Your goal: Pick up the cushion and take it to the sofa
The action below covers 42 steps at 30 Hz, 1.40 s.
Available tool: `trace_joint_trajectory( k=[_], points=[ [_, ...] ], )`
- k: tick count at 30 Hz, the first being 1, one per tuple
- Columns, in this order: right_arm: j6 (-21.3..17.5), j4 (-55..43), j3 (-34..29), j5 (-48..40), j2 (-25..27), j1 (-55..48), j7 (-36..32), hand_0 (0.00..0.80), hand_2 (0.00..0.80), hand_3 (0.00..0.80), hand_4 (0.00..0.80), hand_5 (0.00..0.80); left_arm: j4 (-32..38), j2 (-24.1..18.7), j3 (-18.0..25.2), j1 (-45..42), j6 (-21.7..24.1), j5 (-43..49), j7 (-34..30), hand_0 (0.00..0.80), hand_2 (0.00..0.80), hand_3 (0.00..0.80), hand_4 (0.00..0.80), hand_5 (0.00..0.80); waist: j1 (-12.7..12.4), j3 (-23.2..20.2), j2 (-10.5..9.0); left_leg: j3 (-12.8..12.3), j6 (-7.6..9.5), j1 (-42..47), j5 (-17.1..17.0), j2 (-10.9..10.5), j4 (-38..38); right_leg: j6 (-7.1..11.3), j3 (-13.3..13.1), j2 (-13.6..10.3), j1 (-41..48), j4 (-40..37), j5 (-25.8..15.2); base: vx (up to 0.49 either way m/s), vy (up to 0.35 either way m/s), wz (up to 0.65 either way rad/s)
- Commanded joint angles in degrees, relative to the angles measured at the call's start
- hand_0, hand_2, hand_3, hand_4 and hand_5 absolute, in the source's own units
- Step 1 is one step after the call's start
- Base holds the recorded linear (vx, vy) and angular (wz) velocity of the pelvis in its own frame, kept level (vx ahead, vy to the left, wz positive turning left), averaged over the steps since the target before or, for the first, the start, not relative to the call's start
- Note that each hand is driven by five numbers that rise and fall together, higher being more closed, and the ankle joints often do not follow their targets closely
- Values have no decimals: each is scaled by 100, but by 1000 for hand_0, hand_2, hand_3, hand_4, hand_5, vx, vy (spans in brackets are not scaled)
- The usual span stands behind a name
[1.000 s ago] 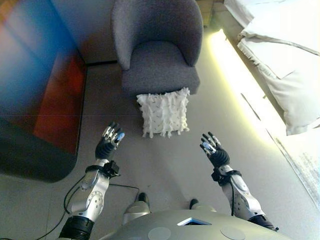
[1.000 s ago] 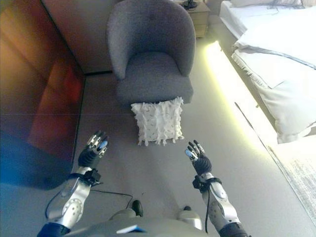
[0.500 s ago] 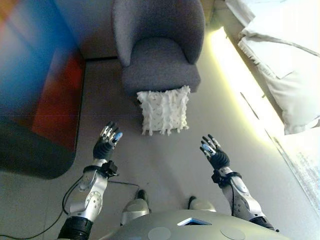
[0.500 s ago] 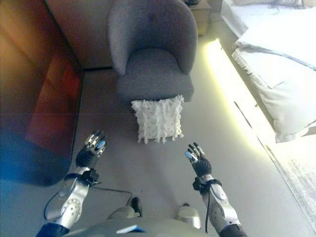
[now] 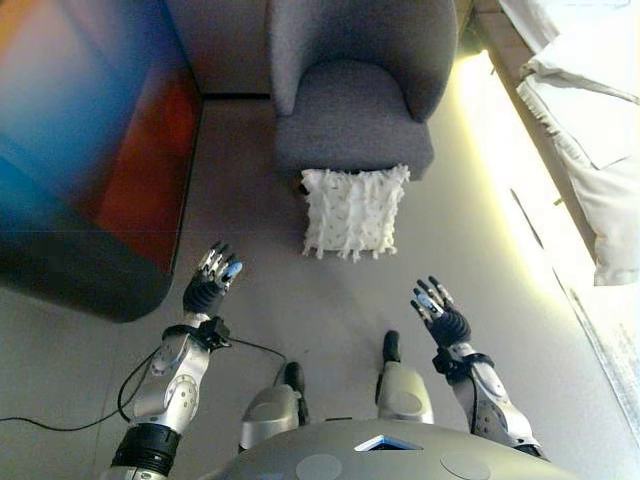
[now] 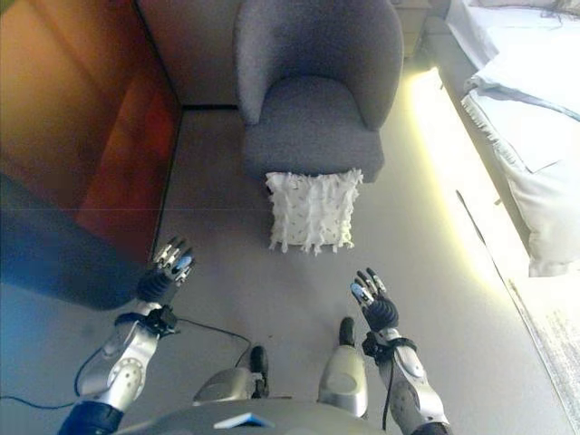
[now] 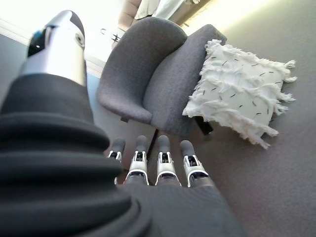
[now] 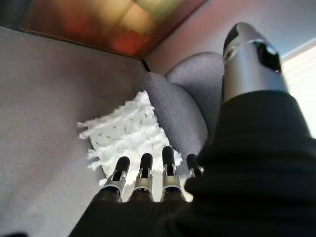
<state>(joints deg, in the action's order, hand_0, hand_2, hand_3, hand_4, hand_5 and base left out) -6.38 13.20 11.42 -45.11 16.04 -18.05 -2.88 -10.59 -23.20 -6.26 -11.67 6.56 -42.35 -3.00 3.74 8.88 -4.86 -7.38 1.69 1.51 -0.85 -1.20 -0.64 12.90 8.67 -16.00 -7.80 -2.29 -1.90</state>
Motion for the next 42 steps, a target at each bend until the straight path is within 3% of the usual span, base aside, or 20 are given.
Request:
trace_joint_trajectory(
  k=[1,4,6,9,11,12,13,15,16,18,20,23,26,29,34,37,42],
  points=[
    [-170,-316,-150,-85,44,-117,-197,0,0,0,0,0,484,-156,15,-50,105,116,-193,0,0,0,0,0,179,-65,9,-210,273,898,1783,-223,1035,-102,179,98,-938,-246,-1377,521,-104,34],
    [-100,-351,-201,-36,96,-326,-321,0,0,0,0,0,607,-122,10,-193,93,75,-168,0,0,0,0,0,255,-100,10,-196,313,1247,2203,-154,1221,-77,343,211,-980,-28,-1418,567,-148,17],
    [-57,-293,-221,-38,146,-355,-484,0,0,0,0,0,627,-87,40,-269,170,29,-61,0,0,0,0,0,263,-147,78,-229,284,1360,2174,-28,1349,-140,436,319,-888,99,-1185,521,-232,-6],
    [112,-313,-95,39,267,-242,-489,0,0,0,0,0,638,10,193,-420,197,-88,126,0,0,0,0,0,281,-278,212,-322,-39,1586,1553,331,1734,-338,399,512,-917,785,-837,514,-284,-8],
    [186,-471,13,12,353,-167,-565,0,0,0,0,0,650,79,331,-544,273,-141,82,0,0,0,0,0,273,-399,324,-351,-370,1591,699,614,2269,-569,388,739,-836,1183,-492,510,-343,-21],
    [219,-528,50,21,406,-142,-639,0,0,0,0,0,702,121,384,-573,318,-155,76,0,0,0,0,0,235,-448,352,-290,-546,1373,184,686,2821,-732,367,912,-640,1131,-304,482,-376,-21],
    [225,-511,63,58,463,-98,-651,0,0,0,0,0,736,157,395,-582,360,-177,76,0,0,0,0,0,165,-454,322,-203,-617,946,-68,702,3610,-911,335,1008,-400,1056,-112,428,-358,-22],
    [111,-323,72,105,575,92,-652,0,0,0,0,0,855,269,311,-507,347,-213,128,0,0,0,0,0,-17,-337,189,-162,-659,-323,-160,966,5231,-1233,343,1011,99,969,164,312,-273,-42],
    [68,-272,68,87,594,142,-687,0,0,0,0,0,871,286,279,-482,352,-226,140,0,0,0,0,0,-64,-286,161,-140,-614,-592,-59,992,5443,-1254,362,978,187,966,198,294,-137,-45],
    [-39,-217,101,48,593,229,-687,0,0,0,0,0,866,329,186,-437,412,-295,123,0,0,0,0,0,-232,-83,118,-90,-516,-1112,-10,972,5164,-1269,308,878,445,1054,336,250,14,-28],
    [-41,-263,84,81,601,221,-573,0,0,0,0,0,902,323,162,-493,458,-387,127,0,0,0,0,0,-277,24,91,-219,-414,-1180,-241,956,4284,-1283,237,791,543,1084,359,210,93,-41],
    [-82,-483,-27,41,675,-15,-508,0,0,0,0,0,840,305,69,-533,658,-481,98,0,0,0,0,0,-227,141,242,-72,-563,-1255,-889,1001,2572,-1272,-135,1075,604,1178,533,286,137,-38],
    [-145,-520,-62,-4,661,-171,-455,0,0,0,0,0,708,323,83,-437,667,-542,93,0,0,0,0,0,-328,180,364,234,-739,-1323,-1278,933,1140,-1190,-159,1232,775,1230,687,323,114,22],
    [-130,-472,-155,-52,598,-385,-622,0,0,0,0,0,643,369,239,-492,582,-465,-2,0,0,0,0,0,-471,135,350,305,-769,-1413,-1268,898,163,-1128,-298,1289,1286,1033,844,453,70,13],
    [-145,-346,-112,26,557,-399,-698,0,0,0,0,0,575,364,316,-477,523,-442,-39,0,0,0,0,0,-579,34,358,102,-748,-1563,-1103,883,-29,-1126,-304,1243,1737,924,1147,391,73,-15],
    [-102,-445,-23,26,493,-355,-583,0,0,0,0,0,568,324,367,-478,504,-384,-36,0,0,0,0,0,-649,-27,275,-37,-687,-1568,-687,778,105,-1015,-110,1025,1953,1002,1375,467,108,-12],
    [157,-676,-65,-147,407,-439,-634,0,0,0,0,0,660,134,515,-642,489,-452,22,0,0,0,0,0,-799,-119,171,103,-359,-1740,-289,530,1024,-769,14,707,2122,1327,1472,395,127,3]
  ],
)
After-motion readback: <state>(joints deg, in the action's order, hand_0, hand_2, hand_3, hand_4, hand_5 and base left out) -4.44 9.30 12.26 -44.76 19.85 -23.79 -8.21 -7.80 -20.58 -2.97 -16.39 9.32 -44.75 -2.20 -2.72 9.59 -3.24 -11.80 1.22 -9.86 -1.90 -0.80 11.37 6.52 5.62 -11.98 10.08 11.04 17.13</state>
